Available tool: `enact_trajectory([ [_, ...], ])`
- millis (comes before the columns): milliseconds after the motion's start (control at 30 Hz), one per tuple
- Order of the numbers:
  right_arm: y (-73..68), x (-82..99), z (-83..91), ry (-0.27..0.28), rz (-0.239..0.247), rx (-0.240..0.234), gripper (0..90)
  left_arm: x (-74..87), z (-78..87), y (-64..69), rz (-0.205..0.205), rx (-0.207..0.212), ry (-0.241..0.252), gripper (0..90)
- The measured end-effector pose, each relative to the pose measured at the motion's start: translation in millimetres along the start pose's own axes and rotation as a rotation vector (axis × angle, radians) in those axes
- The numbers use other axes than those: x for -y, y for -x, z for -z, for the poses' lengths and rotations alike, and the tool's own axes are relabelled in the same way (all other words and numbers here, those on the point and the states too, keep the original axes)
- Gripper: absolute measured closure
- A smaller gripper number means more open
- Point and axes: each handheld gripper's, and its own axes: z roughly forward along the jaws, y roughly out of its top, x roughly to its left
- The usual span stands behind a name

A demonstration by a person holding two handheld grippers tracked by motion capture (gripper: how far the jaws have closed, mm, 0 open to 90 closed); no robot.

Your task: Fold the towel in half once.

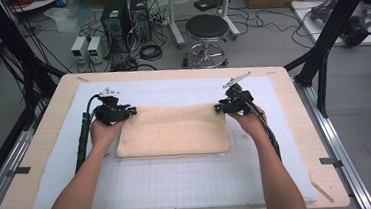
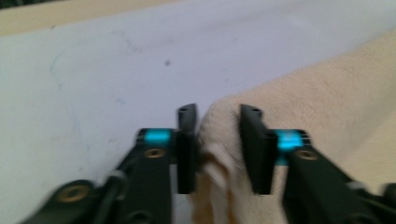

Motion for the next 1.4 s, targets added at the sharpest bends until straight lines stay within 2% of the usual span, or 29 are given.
enact_trajectory([
  [67, 0.8, 2.4, 1.7, 0.03, -0.007, -0.008, 54.8, 1.5, 6.1, 1.1, -0.032, -0.002, 0.003, 50.0],
  [133, -3.5, 4.0, 5.8, 0.047, 0.018, 0.022, 52.4, 1.2, 13.3, 0.8, -0.03, 0.01, 0.011, 46.6],
  [200, -6.7, 5.9, 8.9, 0.068, 0.022, -0.004, 52.4, 3.8, 22.1, 2.1, -0.029, 0.024, 0.059, 46.4],
  [267, -14.0, 8.3, 9.4, 0.066, 0.045, -0.015, 52.8, 9.0, 28.3, 4.9, -0.042, 0.042, 0.076, 48.3],
  [333, -19.8, 9.8, 8.0, 0.062, 0.086, 0.019, 56.9, 16.6, 29.9, 8.3, -0.055, 0.066, 0.069, 51.2],
  [400, -20.8, 12.0, 4.0, 0.08, 0.071, -0.024, 62.2, 25.6, 29.2, 9.5, -0.065, 0.086, 0.064, 59.2],
  [467, -22.3, 13.0, -5.4, 0.043, 0.078, -0.04, 66.4, 32.5, 24.5, 8.8, -0.067, 0.098, 0.025, 63.2],
  [533, -23.7, 14.2, -15.3, 0.007, 0.088, -0.019, 66.4, 36.8, 18.5, 7.9, -0.067, 0.107, -0.018, 63.5],
  [600, -21.7, 16.5, -22.6, -0.017, 0.067, -0.015, 66.7, 38.4, 14.9, 8.1, -0.067, 0.104, -0.018, 63.1],
  [700, -17.0, 22.7, -28.6, 0.0, 0.044, -0.032, 67.7, 39.4, 11.2, 9.1, -0.083, 0.095, -0.03, 64.0],
  [767, -14.7, 25.9, -28.8, 0.015, 0.028, -0.04, 67.9, 40.4, 9.7, 7.6, -0.071, 0.102, -0.025, 64.4],
  [933, -15.9, 27.6, -28.6, 0.021, 0.026, -0.03, 67.7, 40.3, 10.1, 8.7, -0.082, 0.094, -0.026, 64.6],
  [1067, -18.6, 25.9, -25.6, 0.024, 0.024, -0.023, 63.1, 38.8, 12.8, 8.3, -0.077, 0.093, -0.018, 62.5],
  [1167, -18.8, 25.2, -21.5, 0.041, 0.025, -0.025, 58.3, 37.4, 16.9, 7.9, -0.065, 0.105, 0.005, 60.1],
  [1300, -21.8, 22.9, -13.7, 0.076, -0.004, -0.039, 50.5, 34.8, 23.5, 8.7, -0.058, 0.128, 0.03, 56.3],
  [1400, -27.2, 20.1, -7.7, 0.099, 0.008, -0.046, 46.2, 33.2, 29.6, 10.4, -0.055, 0.152, 0.051, 52.4],
])
